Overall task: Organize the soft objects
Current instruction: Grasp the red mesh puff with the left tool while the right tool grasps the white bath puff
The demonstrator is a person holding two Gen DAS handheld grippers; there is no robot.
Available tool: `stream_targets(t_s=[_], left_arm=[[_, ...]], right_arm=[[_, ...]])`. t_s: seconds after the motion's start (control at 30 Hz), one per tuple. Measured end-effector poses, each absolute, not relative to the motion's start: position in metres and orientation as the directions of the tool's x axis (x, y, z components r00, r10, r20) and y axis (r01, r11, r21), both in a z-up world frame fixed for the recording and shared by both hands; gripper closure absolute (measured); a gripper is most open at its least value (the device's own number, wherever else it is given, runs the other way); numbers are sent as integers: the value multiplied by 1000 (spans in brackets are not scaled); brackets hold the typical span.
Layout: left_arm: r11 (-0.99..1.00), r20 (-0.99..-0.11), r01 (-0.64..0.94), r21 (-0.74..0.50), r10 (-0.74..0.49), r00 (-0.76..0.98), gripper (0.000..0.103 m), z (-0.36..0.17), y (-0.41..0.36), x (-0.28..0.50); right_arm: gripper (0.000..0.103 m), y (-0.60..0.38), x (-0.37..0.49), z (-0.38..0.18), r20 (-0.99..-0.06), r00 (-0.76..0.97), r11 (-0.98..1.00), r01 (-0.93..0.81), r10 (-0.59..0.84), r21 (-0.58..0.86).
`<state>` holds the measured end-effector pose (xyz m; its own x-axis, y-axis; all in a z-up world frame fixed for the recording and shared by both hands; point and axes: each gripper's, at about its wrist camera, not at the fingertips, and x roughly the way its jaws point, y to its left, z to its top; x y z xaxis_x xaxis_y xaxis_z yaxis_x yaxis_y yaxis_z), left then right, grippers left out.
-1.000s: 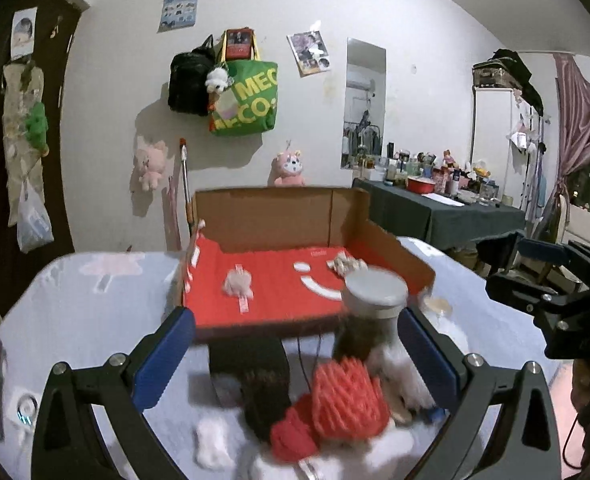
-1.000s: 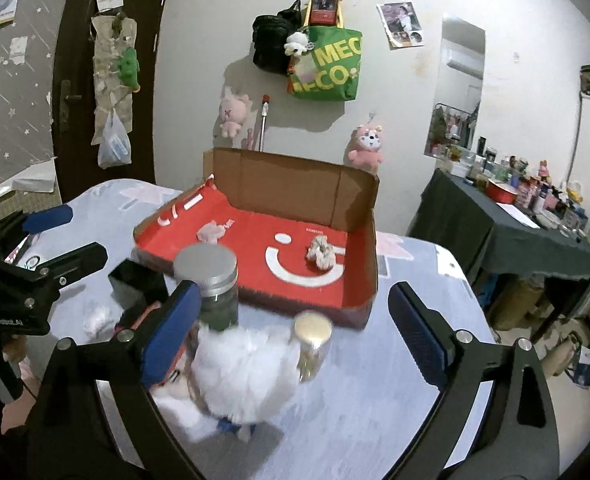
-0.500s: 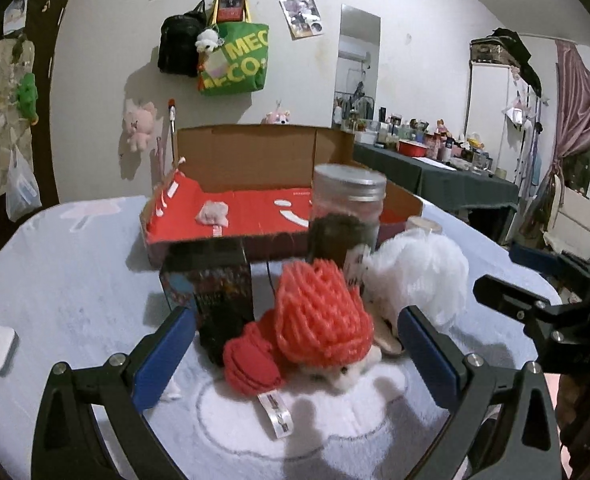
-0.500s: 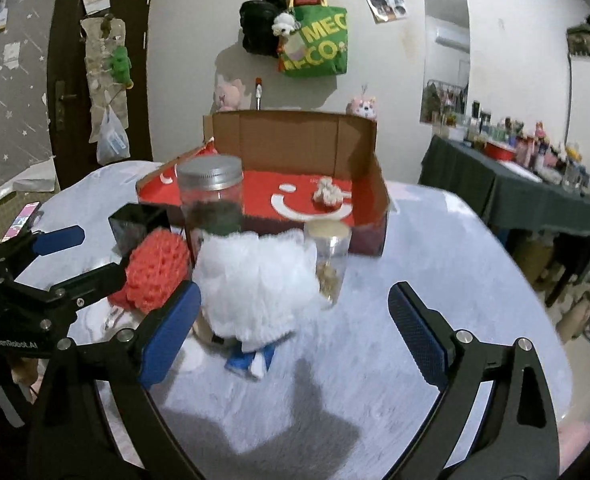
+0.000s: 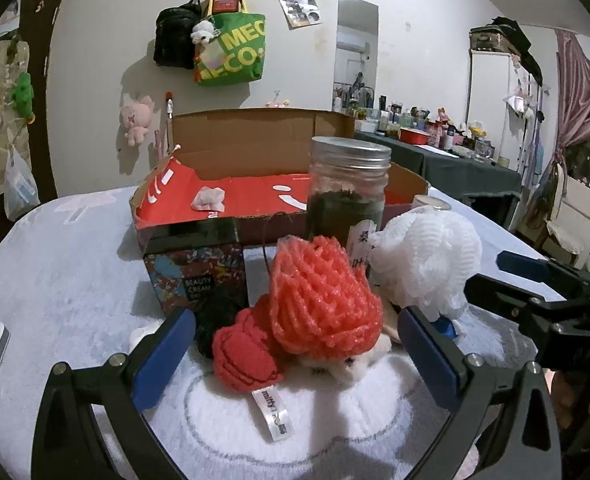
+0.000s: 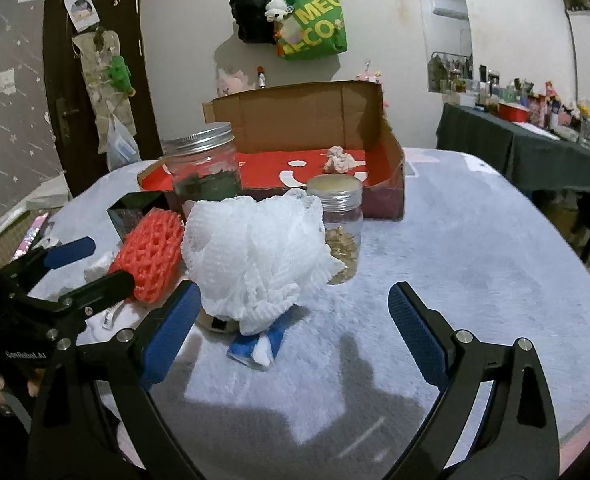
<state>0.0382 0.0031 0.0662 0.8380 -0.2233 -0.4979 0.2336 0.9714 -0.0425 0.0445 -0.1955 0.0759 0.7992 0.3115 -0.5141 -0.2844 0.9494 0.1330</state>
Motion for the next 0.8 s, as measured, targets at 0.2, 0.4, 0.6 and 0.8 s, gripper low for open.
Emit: stream_targets(t_s=[0.2, 0.4, 0.6, 0.8], left_arm=[[967, -499, 255, -24, -233, 835, 0, 67, -2, 44], [961, -509, 277, -13, -245, 825, 10, 65, -5, 52], [946, -539, 317, -75, -306, 785, 45, 57, -3, 60], [941, -524, 322, -102, -326, 787, 51, 60, 1, 54]], right_arm=[[7, -190, 59, 75, -508, 779, 929, -326, 369, 175], [7, -188, 78, 69, -519, 732, 897, -370, 441, 240], [27, -186, 80, 64, -515, 705, 873, -400, 488, 279], [52, -184, 67, 67, -485, 728, 875, -411, 484, 256]])
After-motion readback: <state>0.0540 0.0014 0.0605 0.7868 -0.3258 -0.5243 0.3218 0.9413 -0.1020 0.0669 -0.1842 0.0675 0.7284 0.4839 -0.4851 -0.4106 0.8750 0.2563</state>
